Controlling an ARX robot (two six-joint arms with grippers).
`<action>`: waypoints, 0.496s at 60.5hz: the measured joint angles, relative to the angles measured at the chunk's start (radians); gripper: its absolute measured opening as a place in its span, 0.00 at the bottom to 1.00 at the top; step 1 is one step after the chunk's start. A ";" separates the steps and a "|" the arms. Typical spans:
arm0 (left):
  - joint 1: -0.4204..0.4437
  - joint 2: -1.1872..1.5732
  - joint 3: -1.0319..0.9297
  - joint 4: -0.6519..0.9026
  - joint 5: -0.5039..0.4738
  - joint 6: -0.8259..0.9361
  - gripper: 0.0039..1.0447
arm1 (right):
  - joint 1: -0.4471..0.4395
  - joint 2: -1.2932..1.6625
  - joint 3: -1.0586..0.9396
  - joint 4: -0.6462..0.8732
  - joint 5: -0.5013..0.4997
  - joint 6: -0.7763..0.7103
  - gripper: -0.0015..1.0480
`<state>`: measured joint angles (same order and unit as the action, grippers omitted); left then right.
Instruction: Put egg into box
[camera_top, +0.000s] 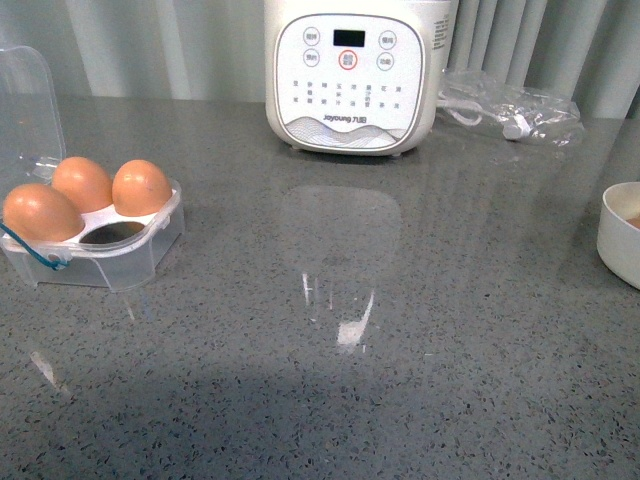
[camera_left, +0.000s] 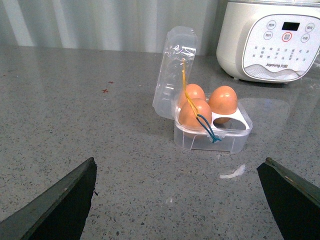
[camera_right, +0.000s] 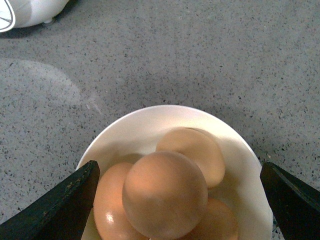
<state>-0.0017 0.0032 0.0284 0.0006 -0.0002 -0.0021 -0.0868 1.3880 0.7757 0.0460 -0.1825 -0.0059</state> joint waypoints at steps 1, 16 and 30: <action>0.000 0.000 0.000 0.000 0.000 0.000 0.94 | -0.001 0.000 -0.003 0.000 -0.003 -0.002 0.93; 0.000 0.000 0.000 0.000 0.000 0.000 0.94 | -0.018 0.000 -0.013 -0.002 -0.018 -0.018 0.80; 0.000 0.000 0.000 0.000 0.000 0.000 0.94 | -0.022 0.000 -0.013 0.005 -0.024 -0.033 0.47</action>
<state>-0.0017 0.0032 0.0284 0.0006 -0.0002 -0.0021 -0.1089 1.3880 0.7624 0.0513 -0.2070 -0.0387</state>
